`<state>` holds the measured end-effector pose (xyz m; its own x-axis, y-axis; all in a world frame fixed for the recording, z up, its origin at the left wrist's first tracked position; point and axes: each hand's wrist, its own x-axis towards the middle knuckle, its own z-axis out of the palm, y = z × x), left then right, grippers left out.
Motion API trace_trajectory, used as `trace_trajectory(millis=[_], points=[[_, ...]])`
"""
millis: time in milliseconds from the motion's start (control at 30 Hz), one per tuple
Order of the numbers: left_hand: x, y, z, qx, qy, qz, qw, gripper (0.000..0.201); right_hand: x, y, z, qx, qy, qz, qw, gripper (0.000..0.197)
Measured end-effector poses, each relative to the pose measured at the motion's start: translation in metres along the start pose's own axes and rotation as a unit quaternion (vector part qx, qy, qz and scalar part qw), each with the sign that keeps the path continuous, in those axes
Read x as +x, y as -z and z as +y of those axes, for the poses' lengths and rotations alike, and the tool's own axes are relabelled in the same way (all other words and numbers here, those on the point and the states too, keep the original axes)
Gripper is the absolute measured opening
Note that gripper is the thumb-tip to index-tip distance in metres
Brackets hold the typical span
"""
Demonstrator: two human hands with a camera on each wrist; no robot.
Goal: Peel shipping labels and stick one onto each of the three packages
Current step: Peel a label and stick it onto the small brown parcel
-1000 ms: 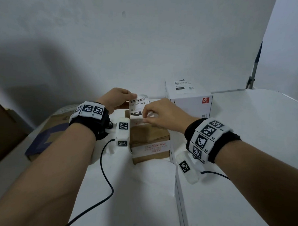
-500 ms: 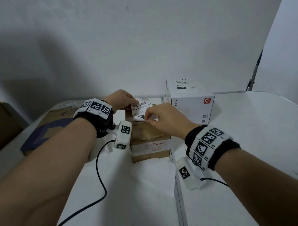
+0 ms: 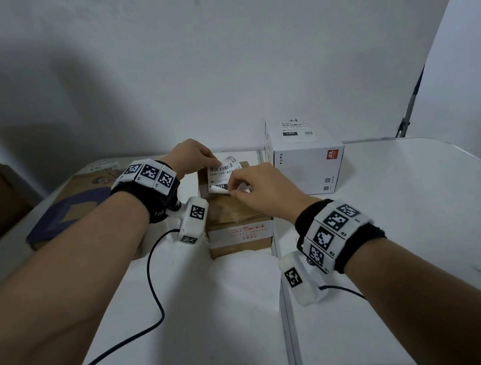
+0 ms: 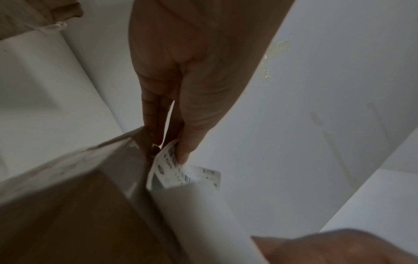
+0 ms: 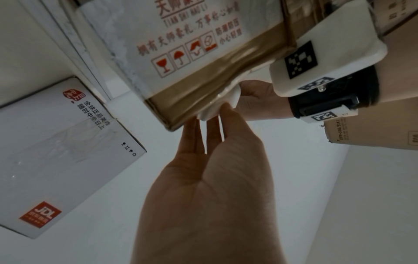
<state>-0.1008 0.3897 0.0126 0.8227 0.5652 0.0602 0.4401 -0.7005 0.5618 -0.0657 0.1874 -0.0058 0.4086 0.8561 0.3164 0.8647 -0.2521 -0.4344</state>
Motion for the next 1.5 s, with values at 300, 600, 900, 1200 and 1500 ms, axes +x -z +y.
trace_trajectory(millis=[300, 600, 900, 1200, 1500], points=[[-0.003, 0.003, 0.001, -0.050, 0.020, -0.024, 0.998, 0.023, -0.003, 0.003, -0.001, 0.013, 0.001, -0.003, 1.000, 0.014], [-0.002, 0.004, 0.003, -0.045, 0.029, -0.018, 0.998, 0.020, -0.004, 0.004, -0.002, 0.016, 0.002, 0.006, 1.000, 0.013], [-0.004, 0.004, 0.000, -0.049, 0.040, -0.026, 0.998, 0.020, -0.005, -0.001, -0.002, -0.008, 0.003, -0.010, 1.000, 0.013], [-0.004, 0.002, -0.004, -0.077, 0.043, -0.040, 0.995, 0.019, -0.006, -0.004, 0.000, -0.028, 0.009, -0.012, 0.999, 0.012], [-0.002, 0.000, -0.007, -0.089, 0.039, -0.045, 0.994, 0.022, -0.007, -0.005, 0.002, -0.024, 0.020, -0.008, 0.999, 0.011]])
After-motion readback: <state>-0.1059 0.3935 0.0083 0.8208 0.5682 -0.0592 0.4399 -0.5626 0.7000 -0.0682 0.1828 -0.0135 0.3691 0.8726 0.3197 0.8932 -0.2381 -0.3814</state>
